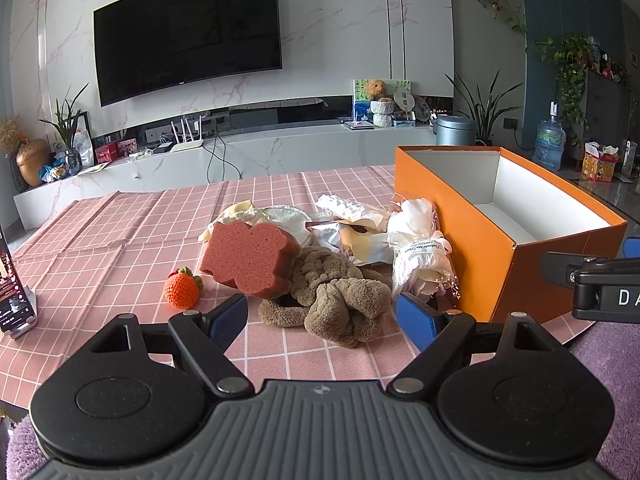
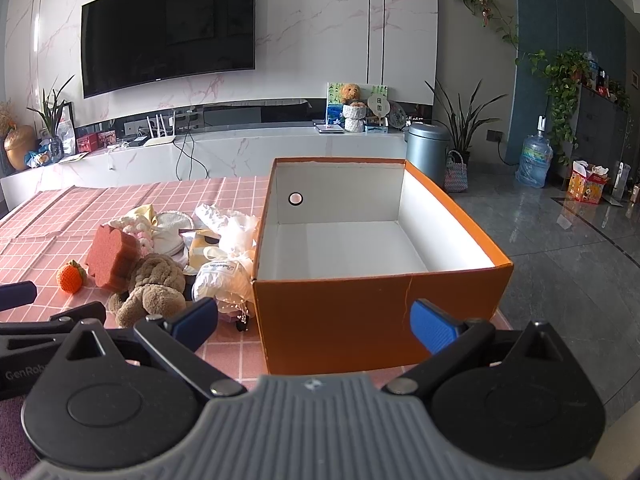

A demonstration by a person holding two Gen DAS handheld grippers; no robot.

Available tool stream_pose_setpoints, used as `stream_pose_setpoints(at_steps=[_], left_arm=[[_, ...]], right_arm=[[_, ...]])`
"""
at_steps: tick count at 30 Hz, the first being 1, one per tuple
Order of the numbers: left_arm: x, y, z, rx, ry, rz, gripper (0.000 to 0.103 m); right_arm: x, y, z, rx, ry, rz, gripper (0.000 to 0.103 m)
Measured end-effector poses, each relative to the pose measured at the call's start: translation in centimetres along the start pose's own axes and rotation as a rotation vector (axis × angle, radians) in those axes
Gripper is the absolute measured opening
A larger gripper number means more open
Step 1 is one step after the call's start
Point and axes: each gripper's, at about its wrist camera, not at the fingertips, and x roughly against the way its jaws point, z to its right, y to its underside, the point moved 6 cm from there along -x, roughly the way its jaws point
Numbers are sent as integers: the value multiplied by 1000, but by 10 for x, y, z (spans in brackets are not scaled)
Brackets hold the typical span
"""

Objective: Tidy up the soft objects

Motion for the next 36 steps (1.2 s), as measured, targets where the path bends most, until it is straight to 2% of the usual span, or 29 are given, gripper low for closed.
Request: stream_pose_setpoints(at_steps=[20, 24, 27, 29, 33, 36], left_arm=[[3, -1, -2, 0, 3, -1, 98], [1, -3, -3, 0, 30, -14, 98], [0, -5, -8, 39, 49, -21, 96], [-2, -7, -12, 65, 66, -26, 94], [-8, -12, -17, 98, 112, -64, 94], [-11, -22, -19, 78, 103, -54, 97]], right_arm=[[-2, 1, -1, 3, -5, -4, 101], [-2, 1, -3, 7, -36, -3, 101], [-1, -2, -4, -2, -96, 12, 101], [-2, -4, -3, 5, -93, 30, 100], [-6, -13, -5, 45, -107, 60, 100], [-10, -23, -10, 113, -130, 86, 100]])
